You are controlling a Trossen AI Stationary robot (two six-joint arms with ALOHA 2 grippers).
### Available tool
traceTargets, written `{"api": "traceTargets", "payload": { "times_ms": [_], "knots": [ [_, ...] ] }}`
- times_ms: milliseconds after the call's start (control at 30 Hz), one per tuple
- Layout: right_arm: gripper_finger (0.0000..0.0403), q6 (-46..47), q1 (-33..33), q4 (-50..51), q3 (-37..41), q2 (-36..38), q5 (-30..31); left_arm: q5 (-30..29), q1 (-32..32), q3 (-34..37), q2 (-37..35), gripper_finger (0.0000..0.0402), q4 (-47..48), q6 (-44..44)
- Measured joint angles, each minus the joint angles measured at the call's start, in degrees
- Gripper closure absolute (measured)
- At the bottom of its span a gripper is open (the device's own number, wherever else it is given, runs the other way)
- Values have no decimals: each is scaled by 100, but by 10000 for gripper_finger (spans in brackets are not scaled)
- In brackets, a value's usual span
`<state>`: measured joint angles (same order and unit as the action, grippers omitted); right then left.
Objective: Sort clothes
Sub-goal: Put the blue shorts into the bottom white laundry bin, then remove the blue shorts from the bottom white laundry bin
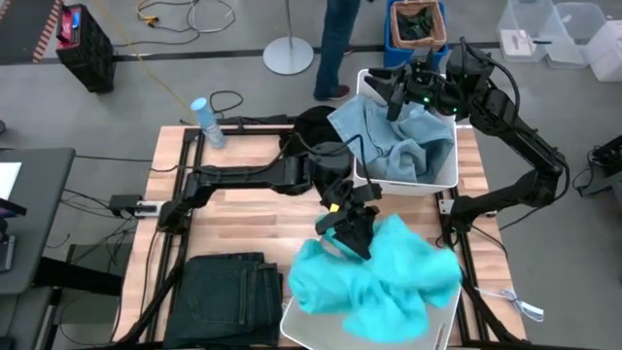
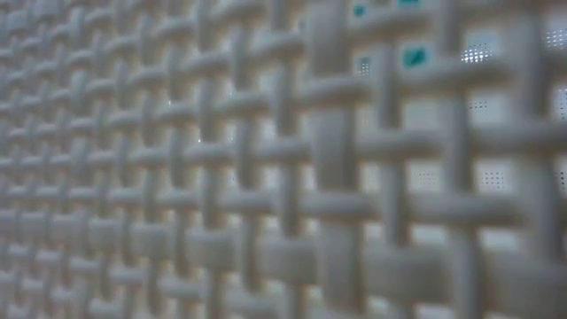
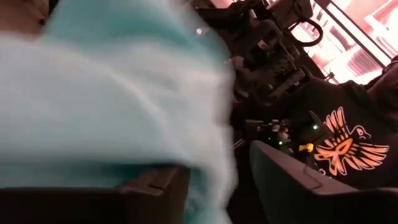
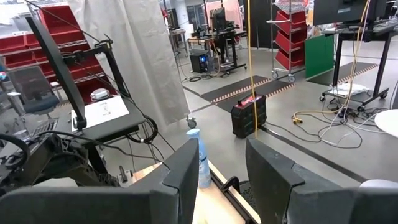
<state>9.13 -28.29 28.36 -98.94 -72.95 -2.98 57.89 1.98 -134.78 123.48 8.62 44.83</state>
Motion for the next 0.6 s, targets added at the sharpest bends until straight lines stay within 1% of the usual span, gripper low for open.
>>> {"api": "traceTargets", "payload": {
  "times_ms": [100, 200, 300, 433, 500, 600],
  "knots": [
    [255, 0, 0, 2, 0, 0, 0, -45, 10, 0, 2, 206, -36, -22],
    [255, -15, 0, 4, 0, 0, 0, -56, 36, -17, -7, 188, -126, -78],
    [255, -16, 0, 11, 0, 0, -1, -52, 32, -17, -84, 185, -194, -215],
    [255, -15, 0, 82, 0, 0, -1, -68, -134, -17, -403, 195, -42, -658],
    [255, -15, 0, 143, 0, 0, -2, -274, -257, -17, -679, 204, 319, -1117],
    [255, -14, 2, 144, 0, 0, -2, -1027, -448, -24, -1173, 218, 1247, -2060]
  ]
}}
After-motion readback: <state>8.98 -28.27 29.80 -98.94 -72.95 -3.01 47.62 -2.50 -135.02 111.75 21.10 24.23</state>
